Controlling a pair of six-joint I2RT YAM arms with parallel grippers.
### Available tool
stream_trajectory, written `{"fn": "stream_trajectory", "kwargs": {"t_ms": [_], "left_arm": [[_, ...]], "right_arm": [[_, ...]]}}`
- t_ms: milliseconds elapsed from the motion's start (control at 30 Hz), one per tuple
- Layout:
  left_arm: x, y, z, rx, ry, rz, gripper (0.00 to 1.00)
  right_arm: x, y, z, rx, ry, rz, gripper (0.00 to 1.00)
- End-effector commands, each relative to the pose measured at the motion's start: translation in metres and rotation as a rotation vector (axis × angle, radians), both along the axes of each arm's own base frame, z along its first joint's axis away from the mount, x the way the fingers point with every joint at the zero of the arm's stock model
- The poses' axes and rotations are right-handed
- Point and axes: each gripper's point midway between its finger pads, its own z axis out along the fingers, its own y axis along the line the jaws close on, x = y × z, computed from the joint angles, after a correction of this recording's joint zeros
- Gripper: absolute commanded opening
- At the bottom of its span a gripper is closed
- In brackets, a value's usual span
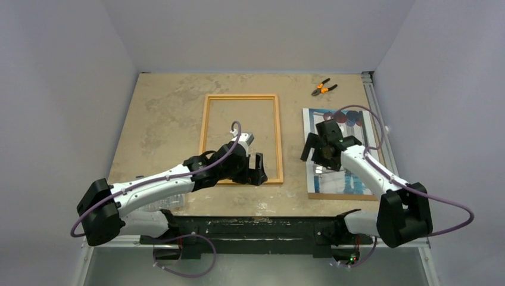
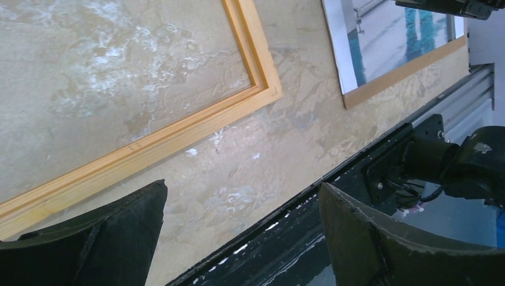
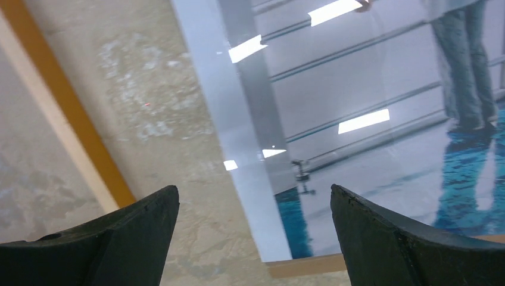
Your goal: Put the photo into the frame
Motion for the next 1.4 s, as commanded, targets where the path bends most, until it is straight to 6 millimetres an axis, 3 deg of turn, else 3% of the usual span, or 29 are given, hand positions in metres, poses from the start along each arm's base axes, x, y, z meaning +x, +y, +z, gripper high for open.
{"fn": "stream_trajectory", "kwargs": {"t_ms": [0,133,300,500,967,1233,1367], "left_arm": [[-0.005,-0.030,0.012,-0.126,0.020,-0.060,0.95],[-0.007,-0.039,0.011,-0.147,0.038,-0.083,0.95],[-0.008,-0.041,0.010,-0.145,0.040,-0.090,0.95],[-0.008,-0.039,0.010,-0.140,0.038,-0.088,0.95],[-0.007,-0.041,0.010,-0.138,0.038,-0.087,0.94],[-0.007,-0.043,0.011,-0.144,0.039,-0.090,0.94],[-0.007,-0.043,0.011,-0.145,0.040,-0.092,0.94]], "right_arm": [[-0.013,-0.031,-0.011,-0.001,0.061,-0.042,0.96],[-0.016,-0.042,-0.026,0.018,0.105,-0.087,0.96],[-0.018,-0.036,-0.045,0.042,0.164,-0.073,0.94],[-0.022,-0.025,-0.054,0.088,0.195,-0.047,0.91],[-0.051,0.034,-0.077,0.275,0.299,0.060,0.90],[-0.057,0.064,-0.084,0.375,0.321,0.090,0.89],[-0.055,0.068,-0.078,0.386,0.307,0.099,0.89]]}}
